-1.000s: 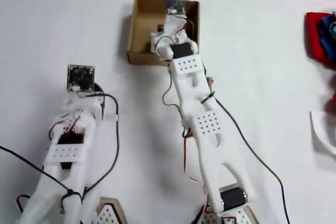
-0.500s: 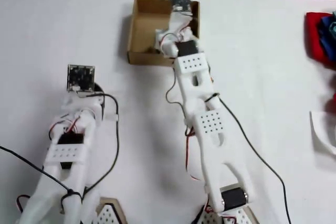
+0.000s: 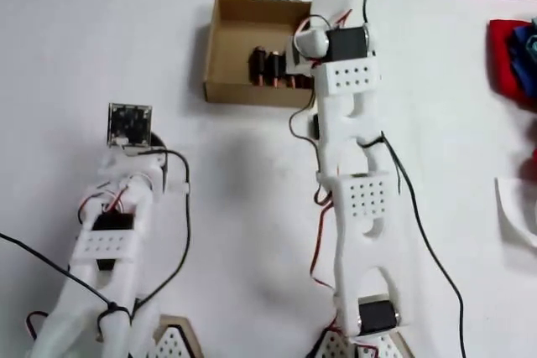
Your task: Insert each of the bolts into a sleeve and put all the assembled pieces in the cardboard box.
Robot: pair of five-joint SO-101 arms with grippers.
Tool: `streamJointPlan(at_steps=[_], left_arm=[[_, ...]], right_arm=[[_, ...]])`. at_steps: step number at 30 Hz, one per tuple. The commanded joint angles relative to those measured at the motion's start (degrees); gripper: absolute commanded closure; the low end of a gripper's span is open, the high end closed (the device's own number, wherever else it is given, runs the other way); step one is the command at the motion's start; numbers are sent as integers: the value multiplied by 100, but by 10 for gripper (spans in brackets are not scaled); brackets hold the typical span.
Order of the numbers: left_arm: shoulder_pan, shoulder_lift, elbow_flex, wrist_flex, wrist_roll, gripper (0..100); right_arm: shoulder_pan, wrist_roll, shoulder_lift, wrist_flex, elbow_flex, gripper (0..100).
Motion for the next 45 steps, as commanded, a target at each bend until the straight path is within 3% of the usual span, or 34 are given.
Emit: streamJointPlan(at_steps=[1,3,6,10,13,20,29,33,40,45], left_arm=[[-44,-114,-13,-114,-35,932],[-44,-114,-13,-123,-35,932],[-44,-114,-13,-123,-35,932],[-44,-114,-13,-123,-35,932],[-44,-114,-22,-123,-35,932],[-44,-114,-22,-123,-35,932],[-44,-114,-22,-123,-35,932],[-44,-114,-22,-123,-35,932],[-44,-123,-31,-97,-35,932],[-44,-149,-101,185,-35,932]], right_arm=[[84,879,-813,163,993,973],[145,703,-1121,145,1899,971],[233,-141,-1262,-13,2910,969],[295,-360,-989,-576,3508,884],[295,-334,-620,-804,3508,841],[312,-334,22,-1191,3508,920],[303,-325,251,-1288,3499,926],[374,-325,242,-1112,3490,985],[576,-316,242,75,2154,977],[857,-316,-514,163,1714,977]])
